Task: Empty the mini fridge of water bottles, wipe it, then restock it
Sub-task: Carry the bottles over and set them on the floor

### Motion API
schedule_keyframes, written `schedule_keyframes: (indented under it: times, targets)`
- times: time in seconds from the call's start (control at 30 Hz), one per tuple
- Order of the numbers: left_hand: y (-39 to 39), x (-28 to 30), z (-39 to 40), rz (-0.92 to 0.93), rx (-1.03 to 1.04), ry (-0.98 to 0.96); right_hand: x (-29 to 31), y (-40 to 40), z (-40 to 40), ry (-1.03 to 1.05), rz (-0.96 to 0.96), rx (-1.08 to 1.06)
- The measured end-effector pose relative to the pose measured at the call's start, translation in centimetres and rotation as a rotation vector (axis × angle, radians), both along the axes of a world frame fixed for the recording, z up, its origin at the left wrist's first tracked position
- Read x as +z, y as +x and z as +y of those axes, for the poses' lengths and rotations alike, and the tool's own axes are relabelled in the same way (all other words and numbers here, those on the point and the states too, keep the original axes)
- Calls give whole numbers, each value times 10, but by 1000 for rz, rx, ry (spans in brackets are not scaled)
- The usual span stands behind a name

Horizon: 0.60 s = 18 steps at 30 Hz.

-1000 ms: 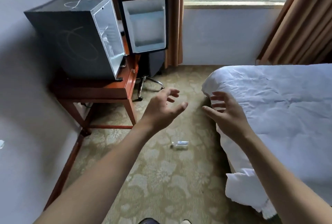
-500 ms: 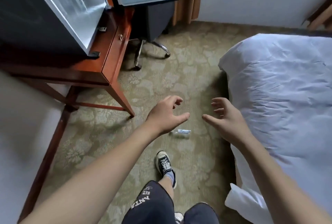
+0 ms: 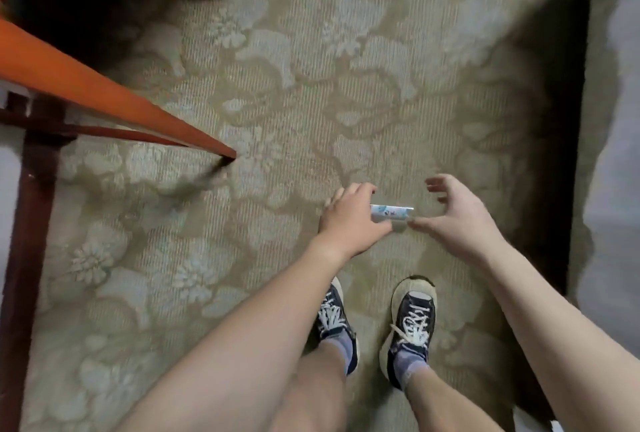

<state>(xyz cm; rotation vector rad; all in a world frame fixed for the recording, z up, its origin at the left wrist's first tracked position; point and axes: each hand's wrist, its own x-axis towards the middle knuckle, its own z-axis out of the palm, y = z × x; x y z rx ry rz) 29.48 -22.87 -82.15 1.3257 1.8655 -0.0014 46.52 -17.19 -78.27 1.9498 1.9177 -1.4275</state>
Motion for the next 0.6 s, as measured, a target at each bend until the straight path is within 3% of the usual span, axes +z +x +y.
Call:
schedule_keyframes:
  times: [0.17, 0.3, 0.37, 0.47, 0.6]
  targets:
    - [14, -217, 2, 157, -156, -130, -224, 5, -3, -108, -274, 318]
    - [20, -311, -1, 263, -315, -148, -329, 4, -11, -14, -463, 548]
    - [23, -317, -3, 264, -334, -86, -343, 0, -17, 66, -487, 595]
    - [16, -281, -1, 236, -315, 24, -320, -3, -14, 170, -425, 603]
    - [-10, -165, 31, 208, -293, 124, -218, -11, 21, 341, -298, 586]
